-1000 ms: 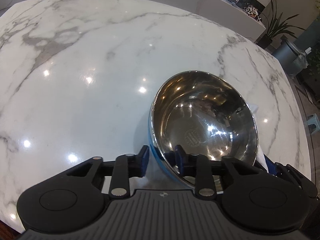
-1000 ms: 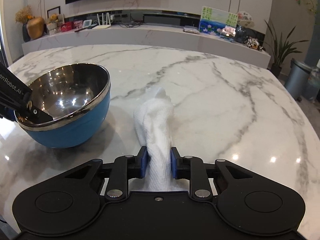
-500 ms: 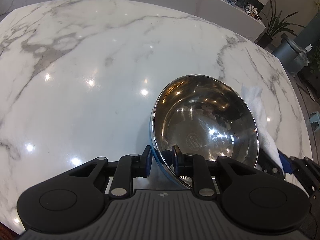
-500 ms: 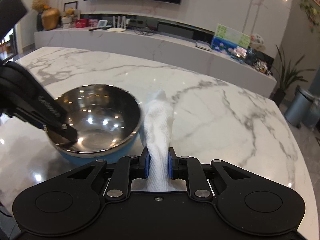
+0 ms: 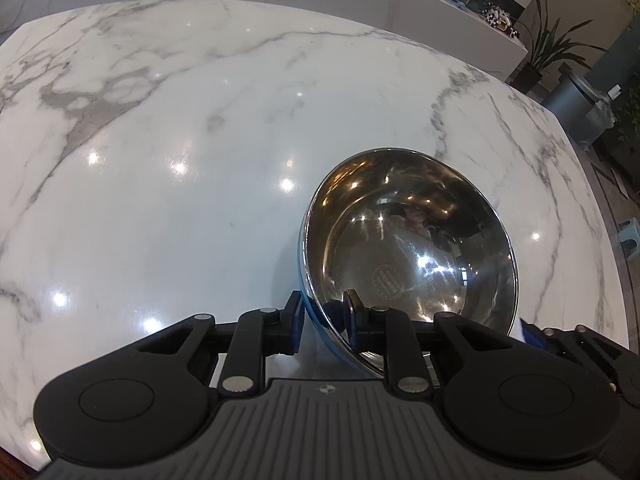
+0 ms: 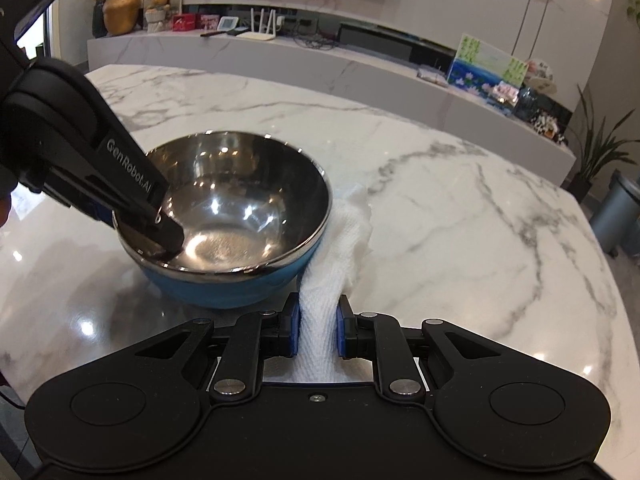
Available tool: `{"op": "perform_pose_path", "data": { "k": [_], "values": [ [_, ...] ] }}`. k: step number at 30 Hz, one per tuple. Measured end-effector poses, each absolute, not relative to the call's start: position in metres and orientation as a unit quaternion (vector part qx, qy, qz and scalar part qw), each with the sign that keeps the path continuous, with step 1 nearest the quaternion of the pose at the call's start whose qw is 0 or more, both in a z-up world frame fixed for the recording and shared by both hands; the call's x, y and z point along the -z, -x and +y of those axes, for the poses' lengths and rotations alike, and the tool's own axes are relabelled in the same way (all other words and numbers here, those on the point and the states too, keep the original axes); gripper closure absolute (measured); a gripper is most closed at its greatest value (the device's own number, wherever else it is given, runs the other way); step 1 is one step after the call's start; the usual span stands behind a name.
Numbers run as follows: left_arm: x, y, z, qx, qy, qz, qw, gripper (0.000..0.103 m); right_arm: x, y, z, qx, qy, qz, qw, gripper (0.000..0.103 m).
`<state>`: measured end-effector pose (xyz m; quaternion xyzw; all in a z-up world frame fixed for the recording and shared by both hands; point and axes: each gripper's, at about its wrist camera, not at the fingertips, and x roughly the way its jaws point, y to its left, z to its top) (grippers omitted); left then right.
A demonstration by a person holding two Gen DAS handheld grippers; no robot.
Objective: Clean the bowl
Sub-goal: 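Hold the bowl rim with the left gripper while the right gripper wipes the outer wall with cloth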
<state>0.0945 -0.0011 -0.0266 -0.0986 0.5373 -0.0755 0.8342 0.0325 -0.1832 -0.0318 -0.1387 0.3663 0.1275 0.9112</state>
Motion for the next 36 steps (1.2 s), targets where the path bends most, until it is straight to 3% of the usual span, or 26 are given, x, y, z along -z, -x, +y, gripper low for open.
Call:
{"op": "perform_pose_path", "data": {
  "k": [9, 15, 25, 34, 36],
  "values": [
    [0.034, -0.092, -0.003, 0.077, 0.134, 0.556, 0.817, 0.067, 0.034, -0.031, -0.18, -0.141, 0.14, 0.373, 0.906, 0.088],
    [0.033, -0.091, -0.003, 0.08, 0.12, 0.552, 0.821, 0.069, 0.035, -0.03, -0.179, -0.144, 0.143, 0.377, 0.904, 0.088],
    [0.024, -0.103, 0.0, 0.079, 0.075, 0.539, 0.835, 0.085, 0.014, -0.033, -0.192, -0.124, 0.142, 0.338, 0.922, 0.088],
    [0.024, -0.105, -0.001, 0.078, 0.075, 0.539, 0.835, 0.085, 0.021, -0.034, -0.182, -0.137, 0.167, 0.344, 0.914, 0.088],
    [0.026, -0.104, 0.0, 0.076, 0.087, 0.546, 0.83, 0.08, 0.023, -0.033, -0.18, -0.139, 0.168, 0.349, 0.912, 0.088]
  ]
}}
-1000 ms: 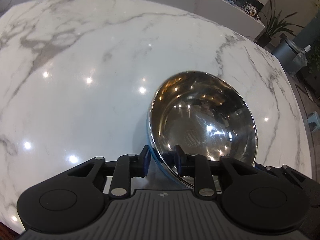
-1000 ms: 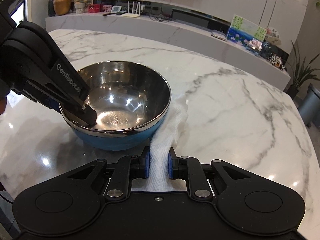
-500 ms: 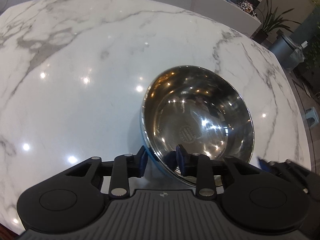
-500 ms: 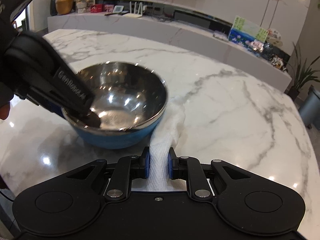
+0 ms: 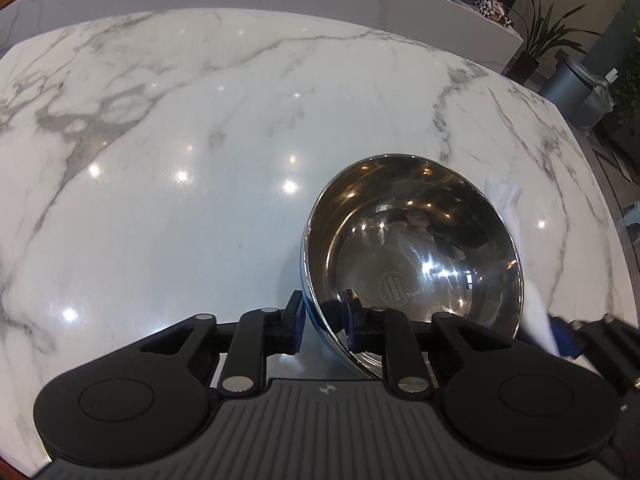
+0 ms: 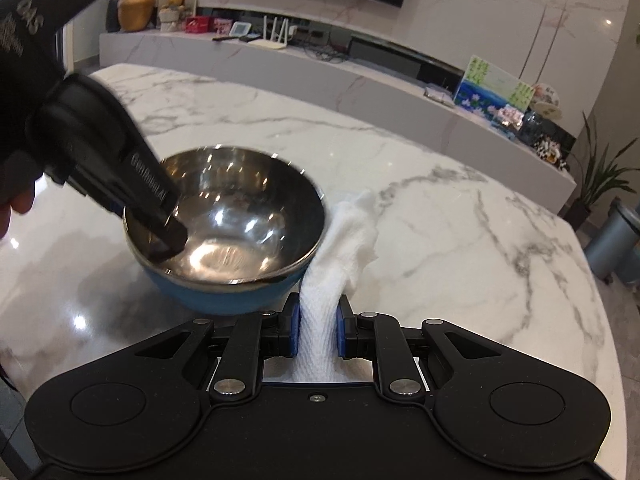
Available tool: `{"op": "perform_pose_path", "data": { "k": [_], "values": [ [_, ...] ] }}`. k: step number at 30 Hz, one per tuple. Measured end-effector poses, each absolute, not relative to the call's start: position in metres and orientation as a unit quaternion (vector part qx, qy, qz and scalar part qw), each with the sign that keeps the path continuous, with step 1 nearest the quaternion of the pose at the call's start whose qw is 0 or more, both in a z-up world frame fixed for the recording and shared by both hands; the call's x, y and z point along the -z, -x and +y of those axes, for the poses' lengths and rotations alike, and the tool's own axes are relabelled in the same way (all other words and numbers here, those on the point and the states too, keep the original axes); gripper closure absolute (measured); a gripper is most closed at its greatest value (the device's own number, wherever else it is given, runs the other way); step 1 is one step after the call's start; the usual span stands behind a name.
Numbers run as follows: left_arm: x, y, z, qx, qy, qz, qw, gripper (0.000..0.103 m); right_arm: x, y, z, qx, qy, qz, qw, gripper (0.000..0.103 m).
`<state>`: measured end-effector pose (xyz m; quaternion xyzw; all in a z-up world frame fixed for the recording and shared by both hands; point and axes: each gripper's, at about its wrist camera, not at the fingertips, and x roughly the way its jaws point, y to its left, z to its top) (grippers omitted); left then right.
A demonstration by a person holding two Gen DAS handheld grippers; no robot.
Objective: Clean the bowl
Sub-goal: 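Hold the bowl rim with the left gripper while the right gripper wipes the outer wall with cloth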
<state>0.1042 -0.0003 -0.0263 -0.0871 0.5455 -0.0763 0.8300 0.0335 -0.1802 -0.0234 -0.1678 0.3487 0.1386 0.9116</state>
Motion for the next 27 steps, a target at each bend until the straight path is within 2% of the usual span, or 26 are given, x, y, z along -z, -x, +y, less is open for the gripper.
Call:
{"op": "perform_pose_path", "data": {
  "k": [2, 7, 12, 19, 27],
  "values": [
    [0.029, -0.103, 0.0, 0.076, 0.101, 0.554, 0.823, 0.068, 0.028, -0.033, -0.179, -0.143, 0.166, 0.358, 0.908, 0.088],
    [0.031, -0.099, -0.005, 0.08, 0.103, 0.556, 0.821, 0.066, 0.034, -0.027, -0.176, -0.156, 0.166, 0.37, 0.901, 0.088],
    [0.031, -0.1, -0.005, 0.083, 0.094, 0.553, 0.824, 0.07, 0.034, -0.025, -0.178, -0.156, 0.167, 0.369, 0.901, 0.088],
    [0.021, -0.104, -0.006, 0.095, 0.036, 0.552, 0.828, 0.083, 0.02, -0.032, -0.194, -0.132, 0.154, 0.344, 0.917, 0.088],
    [0.019, -0.107, -0.012, 0.106, 0.0, 0.551, 0.828, 0.084, 0.016, -0.029, -0.19, -0.152, 0.166, 0.325, 0.918, 0.088]
  ]
}}
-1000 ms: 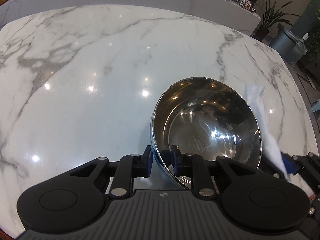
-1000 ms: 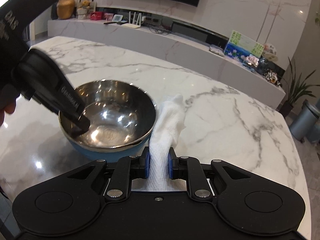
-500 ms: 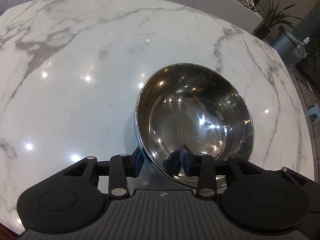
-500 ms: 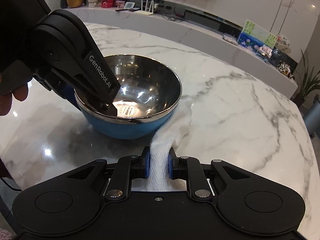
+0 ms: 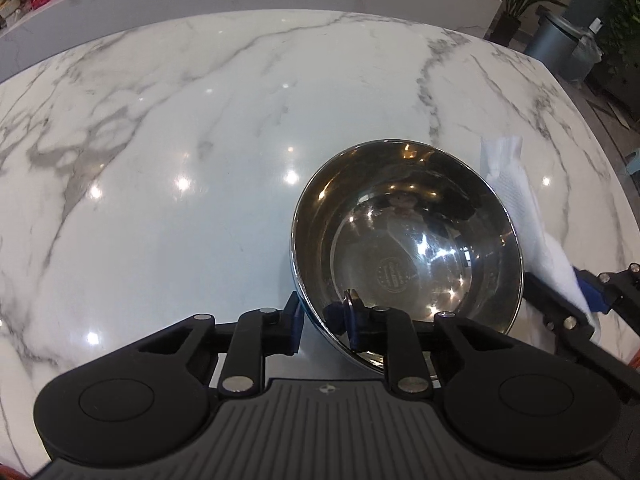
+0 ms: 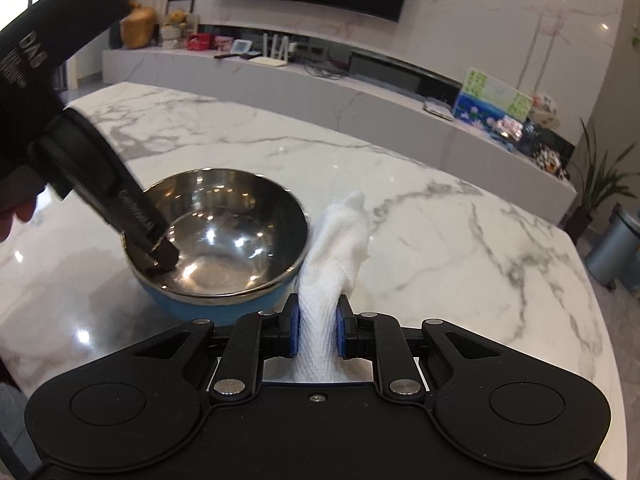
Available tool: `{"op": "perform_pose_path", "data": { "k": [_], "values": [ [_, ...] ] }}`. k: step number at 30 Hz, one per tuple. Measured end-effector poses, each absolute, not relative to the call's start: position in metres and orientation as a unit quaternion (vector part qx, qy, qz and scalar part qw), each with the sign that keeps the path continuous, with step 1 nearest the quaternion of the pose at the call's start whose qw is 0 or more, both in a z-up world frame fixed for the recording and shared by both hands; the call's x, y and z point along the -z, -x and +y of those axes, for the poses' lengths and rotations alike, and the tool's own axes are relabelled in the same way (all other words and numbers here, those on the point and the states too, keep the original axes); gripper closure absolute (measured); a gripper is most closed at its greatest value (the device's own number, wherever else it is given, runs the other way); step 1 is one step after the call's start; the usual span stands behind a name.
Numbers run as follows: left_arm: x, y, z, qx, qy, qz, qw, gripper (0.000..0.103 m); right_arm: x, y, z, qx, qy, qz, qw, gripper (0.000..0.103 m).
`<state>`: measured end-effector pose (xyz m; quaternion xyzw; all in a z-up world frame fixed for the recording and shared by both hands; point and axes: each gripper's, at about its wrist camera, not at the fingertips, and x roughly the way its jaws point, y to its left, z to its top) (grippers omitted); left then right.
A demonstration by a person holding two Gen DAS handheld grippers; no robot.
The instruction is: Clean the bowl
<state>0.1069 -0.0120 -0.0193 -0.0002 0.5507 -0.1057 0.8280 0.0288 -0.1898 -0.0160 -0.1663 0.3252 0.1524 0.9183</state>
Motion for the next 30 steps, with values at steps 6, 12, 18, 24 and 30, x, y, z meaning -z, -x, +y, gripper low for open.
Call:
{"op": "perform_pose_path", "data": {
  "k": [6, 12, 18, 24, 30],
  "values": [
    [0.02, -0.107, -0.011, 0.111, 0.001, 0.547, 0.83, 0.083, 0.029, -0.025, -0.182, -0.169, 0.165, 0.355, 0.905, 0.088],
    [0.027, -0.106, -0.004, 0.097, 0.072, 0.565, 0.816, 0.075, 0.04, -0.02, -0.177, -0.181, 0.166, 0.379, 0.892, 0.088],
    [0.031, -0.104, -0.004, 0.096, 0.103, 0.569, 0.81, 0.069, 0.036, -0.022, -0.182, -0.164, 0.163, 0.375, 0.898, 0.088],
    [0.027, -0.102, -0.008, 0.107, 0.059, 0.554, 0.823, 0.074, 0.023, -0.025, -0.194, -0.139, 0.157, 0.349, 0.913, 0.088],
    [0.021, -0.105, -0.013, 0.14, 0.009, 0.555, 0.82, 0.077, 0.01, -0.029, -0.2, -0.147, 0.161, 0.318, 0.923, 0.088]
  ]
}}
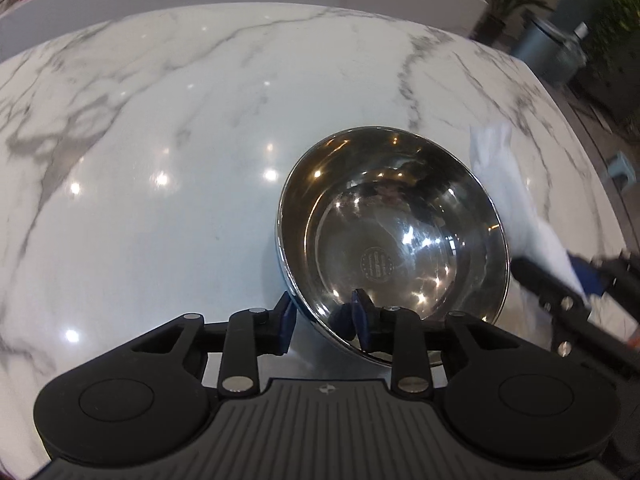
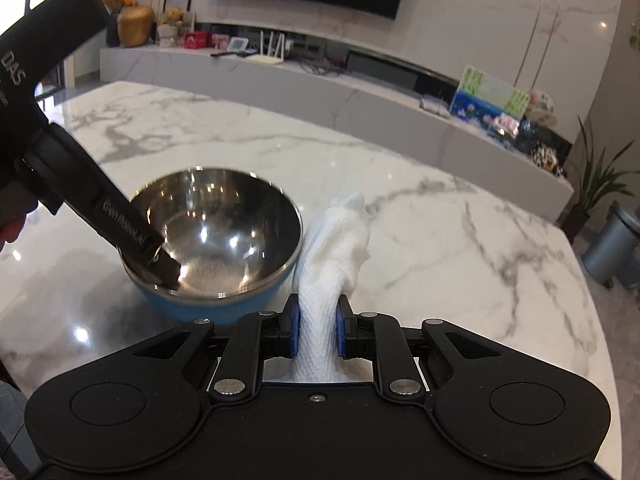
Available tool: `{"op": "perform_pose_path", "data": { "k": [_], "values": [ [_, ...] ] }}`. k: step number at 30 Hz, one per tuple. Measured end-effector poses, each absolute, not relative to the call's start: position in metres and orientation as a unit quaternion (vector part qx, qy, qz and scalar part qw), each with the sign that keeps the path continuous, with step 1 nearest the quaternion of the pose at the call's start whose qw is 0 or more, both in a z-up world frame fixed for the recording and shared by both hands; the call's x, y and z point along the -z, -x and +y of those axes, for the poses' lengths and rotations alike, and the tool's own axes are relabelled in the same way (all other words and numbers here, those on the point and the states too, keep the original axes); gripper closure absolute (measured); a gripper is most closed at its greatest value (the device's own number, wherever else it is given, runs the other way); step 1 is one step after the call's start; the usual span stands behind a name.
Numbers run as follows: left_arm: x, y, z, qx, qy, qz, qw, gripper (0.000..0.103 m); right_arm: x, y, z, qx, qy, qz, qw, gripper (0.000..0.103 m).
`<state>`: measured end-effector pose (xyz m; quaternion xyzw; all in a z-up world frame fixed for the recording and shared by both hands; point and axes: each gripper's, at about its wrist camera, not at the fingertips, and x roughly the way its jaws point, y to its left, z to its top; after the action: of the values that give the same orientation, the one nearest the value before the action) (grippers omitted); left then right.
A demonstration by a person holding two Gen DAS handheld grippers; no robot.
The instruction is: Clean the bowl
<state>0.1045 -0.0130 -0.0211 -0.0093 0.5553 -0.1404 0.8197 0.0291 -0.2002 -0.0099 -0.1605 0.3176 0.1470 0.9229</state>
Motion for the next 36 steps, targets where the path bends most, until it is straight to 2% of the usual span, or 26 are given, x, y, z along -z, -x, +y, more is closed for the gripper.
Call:
{"op": "perform_pose_path", "data": {
  "k": [6, 15, 17, 20, 21, 24, 34, 36],
  "values": [
    [0.018, -0.106, -0.02, 0.169, -0.032, 0.555, 0.814, 0.077, 0.019, -0.033, -0.196, -0.159, 0.17, 0.332, 0.914, 0.088],
    [0.022, -0.107, -0.02, 0.153, -0.01, 0.56, 0.814, 0.075, 0.037, -0.028, -0.184, -0.181, 0.179, 0.371, 0.893, 0.088],
    [0.026, -0.107, -0.019, 0.141, 0.011, 0.567, 0.811, 0.061, 0.039, -0.024, -0.181, -0.189, 0.181, 0.373, 0.89, 0.088],
    [0.032, -0.104, -0.018, 0.13, 0.046, 0.574, 0.807, 0.05, 0.039, -0.018, -0.176, -0.208, 0.185, 0.378, 0.883, 0.088],
    [0.032, -0.103, -0.017, 0.128, 0.047, 0.573, 0.808, 0.049, 0.039, -0.018, -0.175, -0.209, 0.186, 0.379, 0.882, 0.088],
    [0.033, -0.101, -0.017, 0.124, 0.049, 0.57, 0.811, 0.049, 0.038, -0.017, -0.174, -0.213, 0.192, 0.38, 0.879, 0.088],
    [0.028, -0.108, -0.015, 0.155, 0.017, 0.566, 0.81, 0.07, 0.018, -0.037, -0.198, -0.162, 0.179, 0.338, 0.91, 0.088],
    [0.028, -0.109, -0.017, 0.171, 0.011, 0.568, 0.805, 0.071, 0.017, -0.038, -0.2, -0.165, 0.179, 0.335, 0.91, 0.088]
  ]
}}
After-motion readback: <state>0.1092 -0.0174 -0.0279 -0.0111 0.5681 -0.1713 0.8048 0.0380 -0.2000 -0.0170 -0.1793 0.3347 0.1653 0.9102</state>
